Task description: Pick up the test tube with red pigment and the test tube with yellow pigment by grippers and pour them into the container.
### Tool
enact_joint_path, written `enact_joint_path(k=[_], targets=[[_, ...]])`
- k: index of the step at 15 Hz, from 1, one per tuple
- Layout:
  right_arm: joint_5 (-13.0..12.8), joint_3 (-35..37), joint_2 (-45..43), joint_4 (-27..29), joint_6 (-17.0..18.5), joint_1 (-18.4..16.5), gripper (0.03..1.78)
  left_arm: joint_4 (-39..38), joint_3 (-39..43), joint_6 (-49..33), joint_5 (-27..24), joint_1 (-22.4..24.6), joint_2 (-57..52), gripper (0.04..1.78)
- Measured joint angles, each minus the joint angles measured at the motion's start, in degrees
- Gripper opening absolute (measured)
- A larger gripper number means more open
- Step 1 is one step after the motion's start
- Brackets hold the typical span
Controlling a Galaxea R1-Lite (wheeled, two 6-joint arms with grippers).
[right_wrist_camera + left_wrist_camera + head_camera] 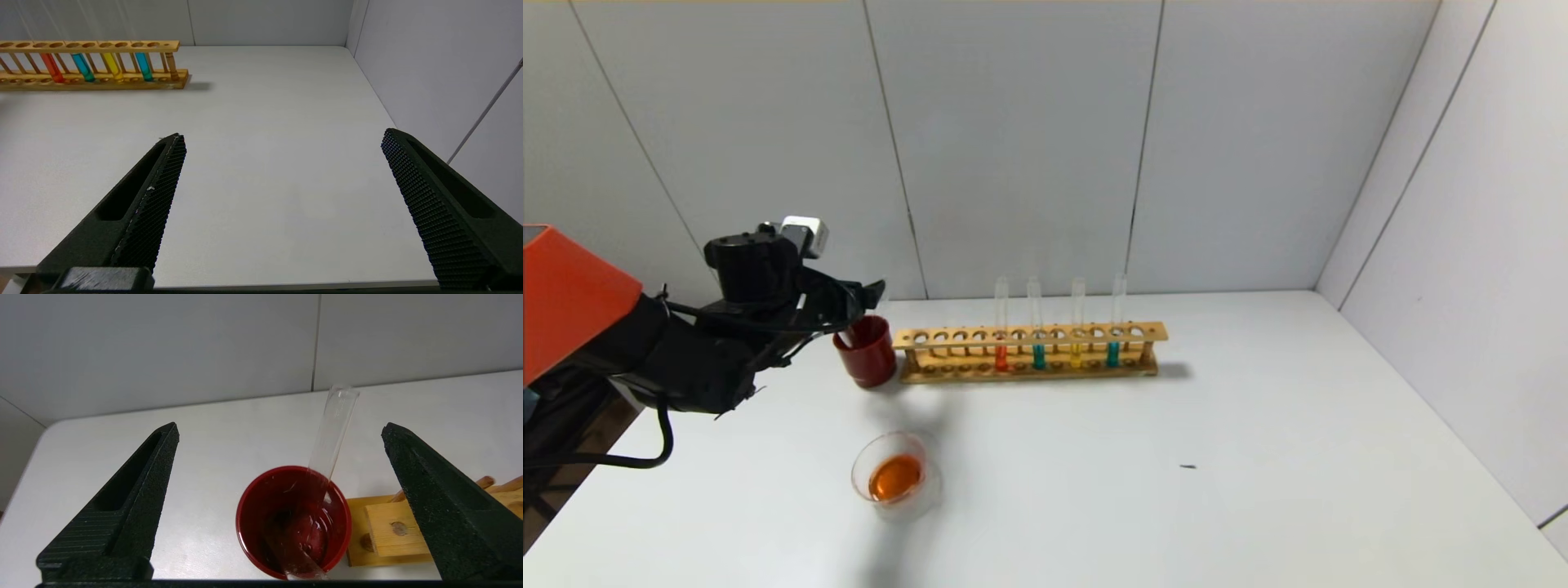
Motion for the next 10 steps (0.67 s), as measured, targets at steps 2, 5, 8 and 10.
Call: enact_joint_path(k=[2,5,8,10], targets=[[0.0,0.0,0.0,0.0,0.0,0.0,1.75,0.9,0.6,1.9,0.0,-0.1,-3.5,1.74],[0.0,0.0,0.0,0.0,0.0,0.0,1.75,2.4,1.2,3.6,0.0,-0.7,-8.4,1.74],[0.0,0.0,0.0,0.0,0.0,0.0,1.75,6.8,0.8,3.6,-0.1,-2.3,-13.7,1.74],[0.0,0.0,0.0,0.0,0.0,0.0,1.75,9.2,0.9,3.6,-0.1,-5.6,-17.2,1.74]])
